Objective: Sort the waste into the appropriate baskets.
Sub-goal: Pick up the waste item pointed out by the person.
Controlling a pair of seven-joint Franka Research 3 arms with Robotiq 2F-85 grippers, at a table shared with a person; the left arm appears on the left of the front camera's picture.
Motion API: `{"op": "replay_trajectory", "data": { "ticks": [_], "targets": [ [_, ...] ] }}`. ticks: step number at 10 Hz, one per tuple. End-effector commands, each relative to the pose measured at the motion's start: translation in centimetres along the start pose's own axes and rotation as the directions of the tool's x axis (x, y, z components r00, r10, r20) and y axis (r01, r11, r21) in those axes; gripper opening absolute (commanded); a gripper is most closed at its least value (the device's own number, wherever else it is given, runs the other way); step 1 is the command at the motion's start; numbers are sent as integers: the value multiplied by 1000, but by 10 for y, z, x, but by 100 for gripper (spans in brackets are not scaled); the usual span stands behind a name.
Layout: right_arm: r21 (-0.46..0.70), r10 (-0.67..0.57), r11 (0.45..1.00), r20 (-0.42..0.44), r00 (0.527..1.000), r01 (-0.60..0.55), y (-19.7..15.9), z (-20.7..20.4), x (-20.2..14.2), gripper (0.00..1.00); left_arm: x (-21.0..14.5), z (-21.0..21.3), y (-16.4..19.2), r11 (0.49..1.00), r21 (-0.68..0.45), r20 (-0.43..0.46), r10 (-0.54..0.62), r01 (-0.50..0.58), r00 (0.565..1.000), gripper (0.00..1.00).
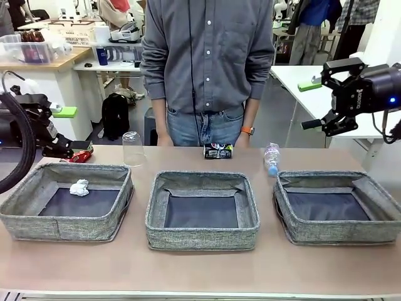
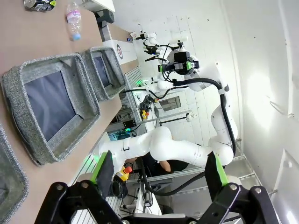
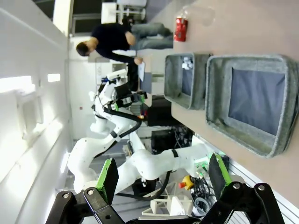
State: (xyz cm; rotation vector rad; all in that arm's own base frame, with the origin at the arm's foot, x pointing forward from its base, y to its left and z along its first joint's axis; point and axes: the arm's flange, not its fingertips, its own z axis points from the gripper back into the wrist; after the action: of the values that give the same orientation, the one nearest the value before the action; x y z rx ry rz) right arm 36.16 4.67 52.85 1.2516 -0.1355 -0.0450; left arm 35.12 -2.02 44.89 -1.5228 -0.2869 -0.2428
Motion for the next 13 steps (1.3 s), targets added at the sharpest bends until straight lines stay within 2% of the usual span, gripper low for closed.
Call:
{"op": "replay_trajectory", "data": {
  "ticks": [1, 13],
  "targets": [
    [1, -16, 1000, -6, 1000, 16, 4, 1, 2, 100, 0, 0, -3, 1000, -8, 6, -18, 18, 1000, 100],
    [1, -16, 1000, -6, 1000, 16, 4, 1, 2, 100, 0, 0, -3, 1000, -8, 6, -18, 18, 1000, 100]
  ]
}}
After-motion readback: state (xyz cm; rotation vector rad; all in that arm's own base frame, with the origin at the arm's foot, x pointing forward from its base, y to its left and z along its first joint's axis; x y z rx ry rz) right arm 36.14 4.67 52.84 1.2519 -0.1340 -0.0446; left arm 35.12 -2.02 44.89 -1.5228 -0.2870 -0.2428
